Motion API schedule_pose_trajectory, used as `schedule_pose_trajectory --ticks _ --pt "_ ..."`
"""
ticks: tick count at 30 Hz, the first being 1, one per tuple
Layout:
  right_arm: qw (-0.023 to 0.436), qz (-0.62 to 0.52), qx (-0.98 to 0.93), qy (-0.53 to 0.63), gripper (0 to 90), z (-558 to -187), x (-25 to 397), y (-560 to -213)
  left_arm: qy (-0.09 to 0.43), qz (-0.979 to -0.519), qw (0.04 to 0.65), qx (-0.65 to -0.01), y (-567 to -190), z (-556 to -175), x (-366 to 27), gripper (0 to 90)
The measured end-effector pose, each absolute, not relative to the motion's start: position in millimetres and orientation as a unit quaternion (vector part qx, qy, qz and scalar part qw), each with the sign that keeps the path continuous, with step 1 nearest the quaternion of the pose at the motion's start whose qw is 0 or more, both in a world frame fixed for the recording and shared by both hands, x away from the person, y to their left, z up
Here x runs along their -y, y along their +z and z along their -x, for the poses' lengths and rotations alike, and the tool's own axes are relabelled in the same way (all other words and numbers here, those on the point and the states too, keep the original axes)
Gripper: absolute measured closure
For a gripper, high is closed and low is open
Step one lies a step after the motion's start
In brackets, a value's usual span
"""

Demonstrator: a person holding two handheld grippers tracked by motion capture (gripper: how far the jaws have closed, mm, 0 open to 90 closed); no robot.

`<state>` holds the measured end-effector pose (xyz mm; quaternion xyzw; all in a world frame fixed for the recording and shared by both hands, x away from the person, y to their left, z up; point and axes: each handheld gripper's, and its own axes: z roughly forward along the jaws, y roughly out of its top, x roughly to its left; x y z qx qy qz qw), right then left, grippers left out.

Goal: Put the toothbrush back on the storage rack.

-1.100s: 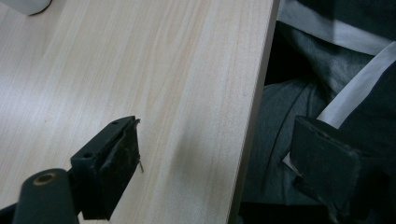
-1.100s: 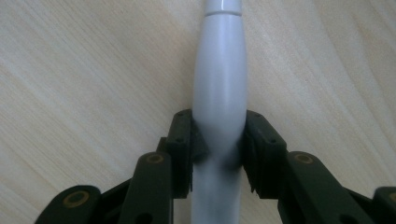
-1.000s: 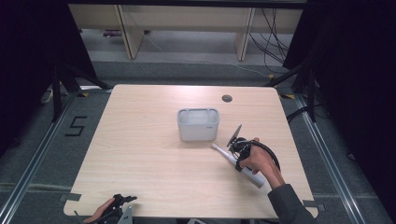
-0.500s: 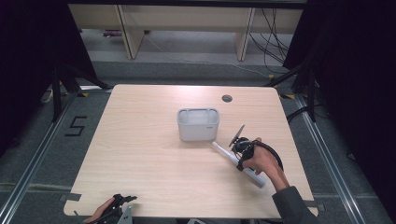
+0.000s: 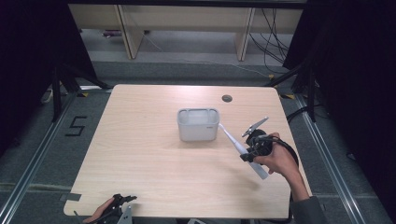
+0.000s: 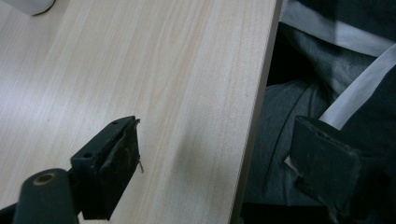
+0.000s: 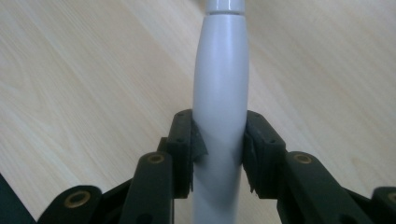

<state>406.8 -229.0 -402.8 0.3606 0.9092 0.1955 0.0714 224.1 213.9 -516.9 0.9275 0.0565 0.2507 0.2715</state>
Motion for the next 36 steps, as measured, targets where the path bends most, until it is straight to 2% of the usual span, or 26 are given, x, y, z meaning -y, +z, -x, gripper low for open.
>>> schedule_pose_trajectory --ticks 8,13,15,16,18,26,31,36 --pt "0.099 -0.364 -0.882 0.282 66.9 -407.9 226.9 -382.2 0.251 -0.927 0.271 -0.057 -516.8 -224.2 -214.1 15.4" --pt "0.140 -0.358 -0.846 0.370 66.9 -419.1 222.0 -373.0 0.251 -0.927 0.272 -0.057 -516.7 -224.1 -214.1 15.4" --pt "0.146 -0.355 -0.838 0.388 66.9 -421.5 220.7 -372.4 0.251 -0.927 0.272 -0.057 -516.6 -224.2 -214.2 15.4" --pt "0.132 -0.360 -0.835 0.394 66.9 -423.2 219.8 -370.2 0.251 -0.927 0.272 -0.057 -516.8 -224.2 -214.1 15.4" --pt "0.157 -0.355 -0.816 0.428 66.9 -431.9 212.8 -372.6 0.251 -0.927 0.272 -0.057 -516.9 -224.1 -214.1 15.4" --pt "0.185 -0.342 -0.792 0.472 66.9 -443.2 196.0 -373.7 0.253 -0.927 0.272 -0.057 -517.1 -224.3 -214.0 15.4" --pt "0.182 -0.327 -0.784 0.495 66.9 -449.9 186.5 -374.6 0.252 -0.926 0.274 -0.056 -516.5 -224.3 -214.3 15.4" --pt "0.199 -0.325 -0.768 0.514 66.9 -454.1 181.3 -370.4 0.255 -0.925 0.277 -0.058 -516.7 -224.2 -214.0 15.4"
